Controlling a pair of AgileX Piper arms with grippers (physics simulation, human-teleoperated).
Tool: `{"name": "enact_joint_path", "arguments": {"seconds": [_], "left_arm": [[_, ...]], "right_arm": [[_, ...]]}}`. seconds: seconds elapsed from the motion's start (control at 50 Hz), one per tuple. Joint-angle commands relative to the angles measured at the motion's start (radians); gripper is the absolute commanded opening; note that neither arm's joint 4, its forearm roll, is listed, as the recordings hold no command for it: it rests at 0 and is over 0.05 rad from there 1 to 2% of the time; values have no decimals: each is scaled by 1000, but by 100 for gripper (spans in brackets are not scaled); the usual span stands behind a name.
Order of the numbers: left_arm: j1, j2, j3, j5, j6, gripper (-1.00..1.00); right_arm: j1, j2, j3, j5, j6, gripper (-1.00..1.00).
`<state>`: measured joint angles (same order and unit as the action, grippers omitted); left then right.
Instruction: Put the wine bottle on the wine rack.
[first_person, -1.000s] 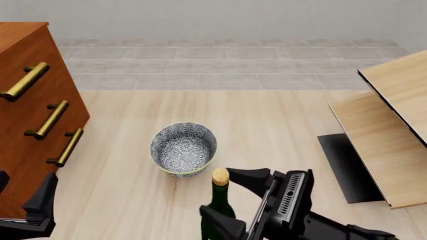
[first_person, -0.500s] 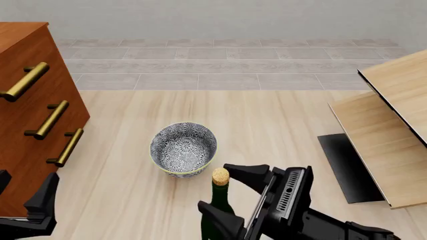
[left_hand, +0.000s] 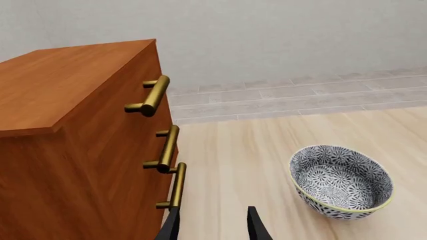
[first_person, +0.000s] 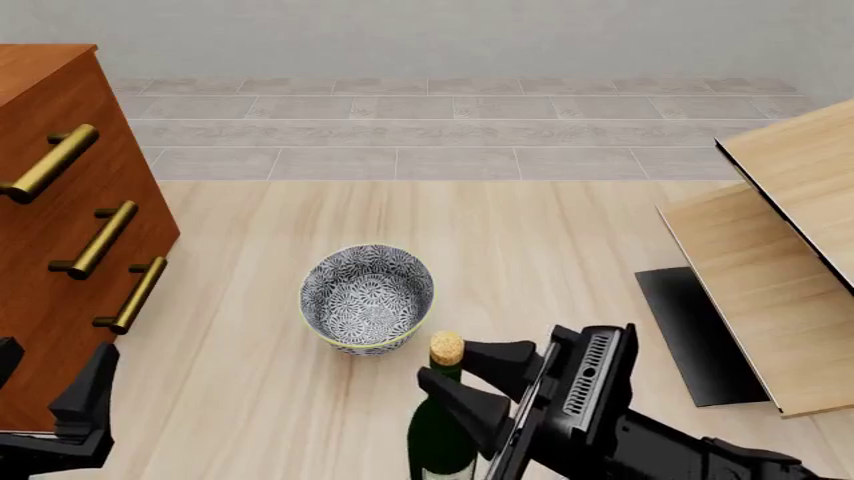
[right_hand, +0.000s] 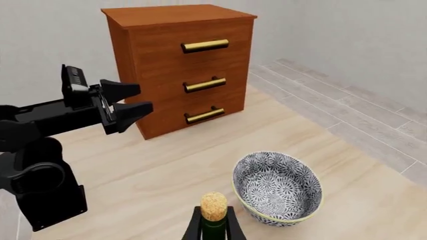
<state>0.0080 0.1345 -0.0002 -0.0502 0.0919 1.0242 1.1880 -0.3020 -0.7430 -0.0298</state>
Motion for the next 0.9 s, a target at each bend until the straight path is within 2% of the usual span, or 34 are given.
{"name": "enact_joint_path", "arguments": {"seconds": [0.02,0.42,0.54,0.58,0.62,0.7,0.74,0.78,0.82,0.9], "left_arm": [[2,10,0,-9,0,100],[-1,18,0,-14,-7,100],[-1,-1,0,5,-11,100],[-2,-4,0,9,-13,100],[0,-4,0,7,-14,100],[-3,-5,0,10,-15,100],[-3,-8,0,12,-17,100],[-3,-12,0,16,-18,100],[-2,-16,0,19,-18,100],[1,-27,0,36,-17,100]], "right_arm": [[3,-27,-15,26,8,-100],[-50,-170,-51,171,-31,-100],[-70,-210,-62,211,-22,-100],[-59,-247,-58,217,2,-100],[-102,-263,-64,235,-8,-100],[-110,-281,-75,259,-5,-100],[-117,-297,-77,271,24,-100],[-128,-300,-80,278,6,-100],[-134,-310,-87,292,27,-100],[-139,-313,-93,304,22,-100]]}}
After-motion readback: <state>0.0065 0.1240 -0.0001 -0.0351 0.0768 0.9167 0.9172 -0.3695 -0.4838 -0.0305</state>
